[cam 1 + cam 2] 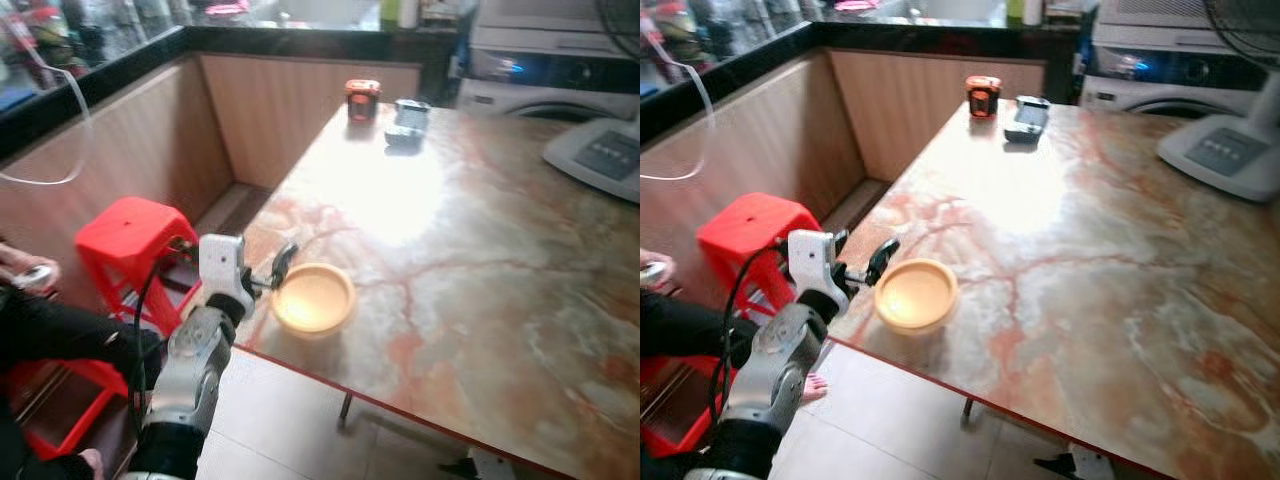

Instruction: Restocking fridge

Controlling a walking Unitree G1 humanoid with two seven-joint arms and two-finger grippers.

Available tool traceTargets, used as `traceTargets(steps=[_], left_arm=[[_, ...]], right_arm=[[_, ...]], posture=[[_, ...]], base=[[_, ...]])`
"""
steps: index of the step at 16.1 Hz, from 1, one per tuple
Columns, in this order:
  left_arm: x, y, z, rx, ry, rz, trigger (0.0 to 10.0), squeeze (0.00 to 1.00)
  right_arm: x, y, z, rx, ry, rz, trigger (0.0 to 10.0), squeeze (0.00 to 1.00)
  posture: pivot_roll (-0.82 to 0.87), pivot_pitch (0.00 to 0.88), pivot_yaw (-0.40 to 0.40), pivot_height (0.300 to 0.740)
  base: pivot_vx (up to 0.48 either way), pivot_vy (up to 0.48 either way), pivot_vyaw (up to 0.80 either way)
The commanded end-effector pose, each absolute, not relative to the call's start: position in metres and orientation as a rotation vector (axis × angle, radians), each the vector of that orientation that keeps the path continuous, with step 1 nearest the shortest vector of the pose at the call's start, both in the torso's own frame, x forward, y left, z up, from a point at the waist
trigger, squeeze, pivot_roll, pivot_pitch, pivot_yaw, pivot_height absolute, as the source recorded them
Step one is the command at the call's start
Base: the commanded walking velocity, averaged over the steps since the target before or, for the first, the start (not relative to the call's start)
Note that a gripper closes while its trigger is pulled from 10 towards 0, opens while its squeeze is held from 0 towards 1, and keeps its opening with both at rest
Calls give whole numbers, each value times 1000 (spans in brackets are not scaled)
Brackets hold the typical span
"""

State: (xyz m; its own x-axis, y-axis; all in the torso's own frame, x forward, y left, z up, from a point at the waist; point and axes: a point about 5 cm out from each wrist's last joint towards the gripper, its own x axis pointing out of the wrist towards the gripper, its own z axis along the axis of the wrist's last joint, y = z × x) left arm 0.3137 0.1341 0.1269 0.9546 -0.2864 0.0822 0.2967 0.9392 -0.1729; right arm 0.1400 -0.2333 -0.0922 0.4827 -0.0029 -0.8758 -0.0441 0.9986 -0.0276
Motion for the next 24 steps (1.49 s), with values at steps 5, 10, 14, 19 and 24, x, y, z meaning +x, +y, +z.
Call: traceTargets(steps=[5, 10, 14, 19, 24], left_arm=[[316, 150, 123, -387, -10, -284, 10000, 0], [322, 163, 118, -383, 30, -228, 10000, 1000], [326, 163, 110, -429, 78, -238, 10000, 1000], [329, 155, 106, -420, 123, -378, 10000, 0], [328, 136, 105, -429, 157, -522, 10000, 0]], right_arm=[[136, -232, -94, -52, 1078, 26, 10000, 0], [136, -232, -94, -47, 1075, 18, 10000, 0], [137, -232, -94, -53, 1077, 17, 10000, 0], [138, -233, -93, -63, 1076, 20, 10000, 0], [138, -235, -93, -67, 1073, 13, 10000, 0]], posture=[[-41, 0, 87, 740], [-43, 0, 87, 740], [-45, 0, 78, 740], [-53, 0, 73, 740], [-62, 0, 70, 740]], base=[[0, 0, 0], [0, 0, 0], [0, 0, 0], [0, 0, 0], [0, 0, 0]])
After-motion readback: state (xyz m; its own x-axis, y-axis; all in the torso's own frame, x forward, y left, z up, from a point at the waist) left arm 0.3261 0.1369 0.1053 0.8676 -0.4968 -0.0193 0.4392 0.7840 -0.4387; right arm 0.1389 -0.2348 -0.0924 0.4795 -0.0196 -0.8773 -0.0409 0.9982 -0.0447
